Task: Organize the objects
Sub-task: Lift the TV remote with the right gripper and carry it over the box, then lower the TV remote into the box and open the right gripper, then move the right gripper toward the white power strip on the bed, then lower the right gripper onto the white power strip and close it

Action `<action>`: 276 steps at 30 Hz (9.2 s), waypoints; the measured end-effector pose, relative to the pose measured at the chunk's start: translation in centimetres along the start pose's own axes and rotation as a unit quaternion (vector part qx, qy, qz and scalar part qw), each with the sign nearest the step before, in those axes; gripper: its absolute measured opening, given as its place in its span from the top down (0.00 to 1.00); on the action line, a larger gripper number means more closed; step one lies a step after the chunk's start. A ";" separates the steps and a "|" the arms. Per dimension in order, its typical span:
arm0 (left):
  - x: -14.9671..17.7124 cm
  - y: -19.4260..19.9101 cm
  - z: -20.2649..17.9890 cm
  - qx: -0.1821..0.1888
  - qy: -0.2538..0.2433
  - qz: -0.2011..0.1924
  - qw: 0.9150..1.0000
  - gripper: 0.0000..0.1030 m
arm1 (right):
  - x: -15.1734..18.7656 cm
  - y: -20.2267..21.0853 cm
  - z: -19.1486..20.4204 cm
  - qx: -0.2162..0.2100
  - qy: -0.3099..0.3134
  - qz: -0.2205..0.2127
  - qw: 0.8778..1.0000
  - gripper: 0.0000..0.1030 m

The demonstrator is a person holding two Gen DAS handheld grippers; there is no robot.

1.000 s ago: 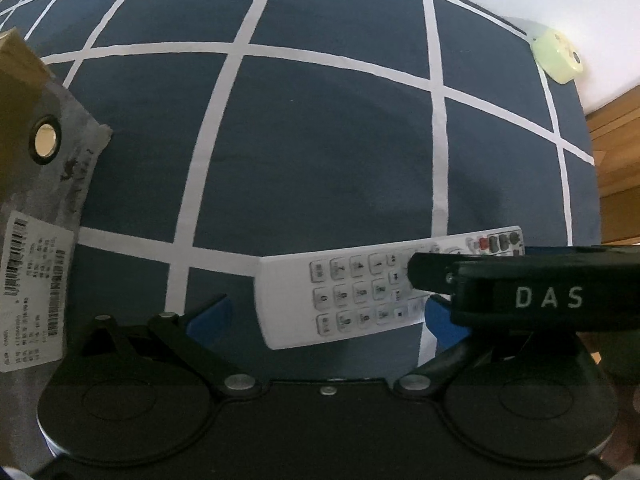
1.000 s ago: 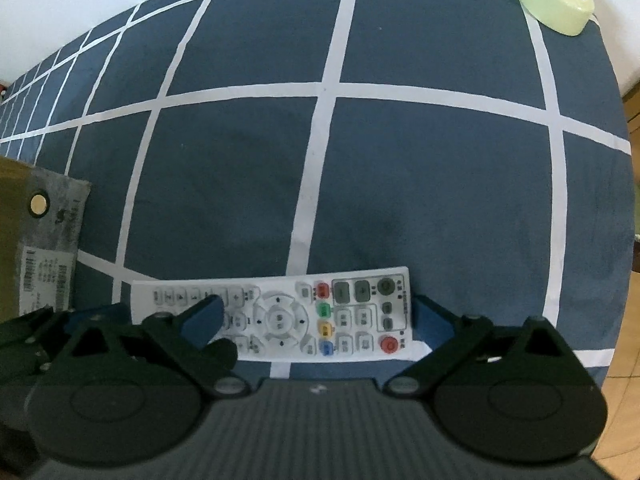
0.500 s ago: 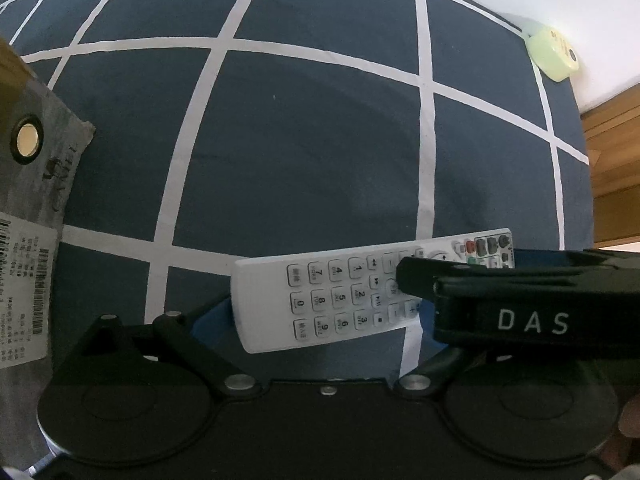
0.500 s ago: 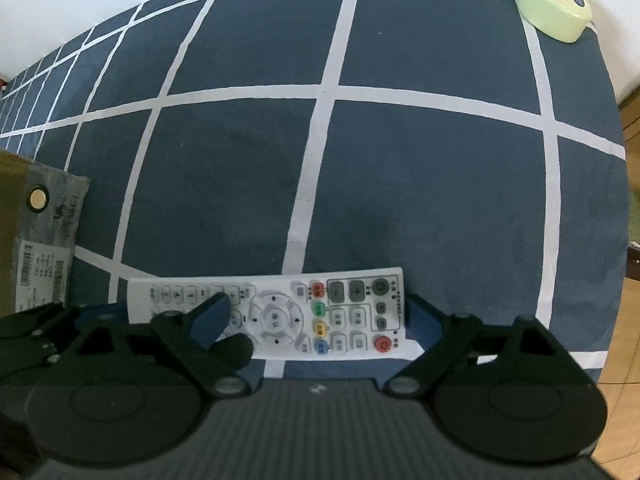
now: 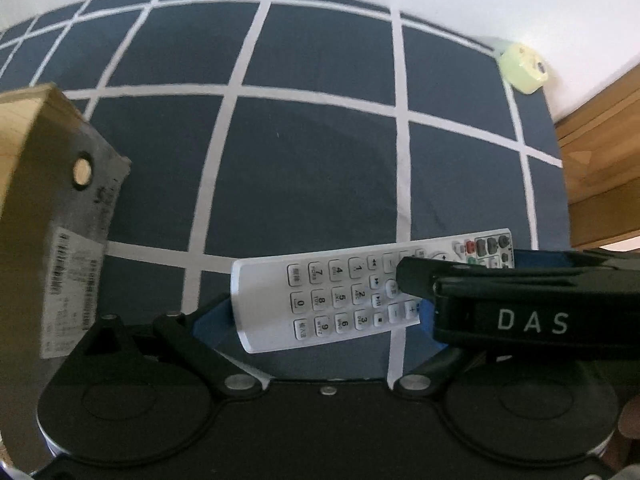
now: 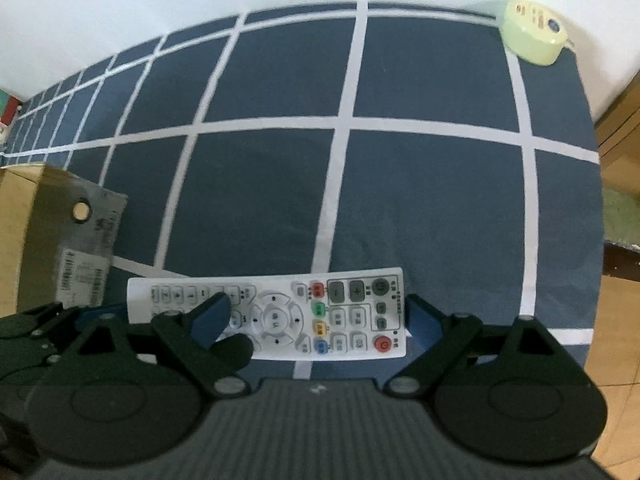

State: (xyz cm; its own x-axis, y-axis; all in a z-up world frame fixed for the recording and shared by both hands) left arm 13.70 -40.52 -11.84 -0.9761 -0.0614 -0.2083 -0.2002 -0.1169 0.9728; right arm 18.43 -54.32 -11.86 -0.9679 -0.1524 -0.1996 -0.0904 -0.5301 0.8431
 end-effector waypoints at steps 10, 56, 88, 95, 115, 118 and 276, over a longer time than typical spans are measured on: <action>2.1 4.8 1.6 0.001 -0.006 -0.037 0.999 0.06 | 2.5 4.1 3.7 -0.001 0.009 -0.039 0.999 0.10; 9.2 14.0 26.9 0.005 -0.081 -0.124 0.989 0.06 | 14.3 1.7 31.0 -0.001 -0.027 -0.156 0.987 0.10; -0.7 6.4 37.5 -0.001 -0.067 -0.084 0.994 0.06 | 4.4 -9.7 38.7 -0.006 -0.032 -0.120 0.992 0.10; -3.7 2.4 36.8 0.004 -0.076 -0.060 0.995 0.06 | 1.1 -12.9 36.2 -0.001 -0.050 -0.101 0.994 0.10; -8.3 -5.4 35.1 0.008 -0.098 -0.018 0.995 0.06 | -3.3 -19.5 31.2 0.003 -0.088 -0.072 0.994 0.10; -8.8 -6.2 35.0 0.008 -0.100 -0.016 0.995 0.06 | -3.7 -20.1 30.6 0.002 -0.091 -0.071 0.993 0.10; 6.3 5.2 -8.6 0.035 -0.263 -0.040 0.963 0.00 | 18.6 10.7 -4.7 0.101 -0.282 -0.184 0.936 0.00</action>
State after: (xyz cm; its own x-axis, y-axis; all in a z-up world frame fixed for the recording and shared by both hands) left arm 7.23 -50.06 -9.01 -0.8616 0.4571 -0.2205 -0.2642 -0.0330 0.9639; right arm 0.59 -66.73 -8.82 -0.8277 0.5034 -0.2479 -0.4290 -0.2828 0.8579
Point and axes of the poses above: each gripper's, at about its wrist camera, not at the fingertips, and y roughly against the way its jaws point, z to its left, x to its underside, the point moved 1 cm from there along -y, roughly the way its jaws point, and after that the axes turned 15 degrees about -x, right-handed, at the moved point
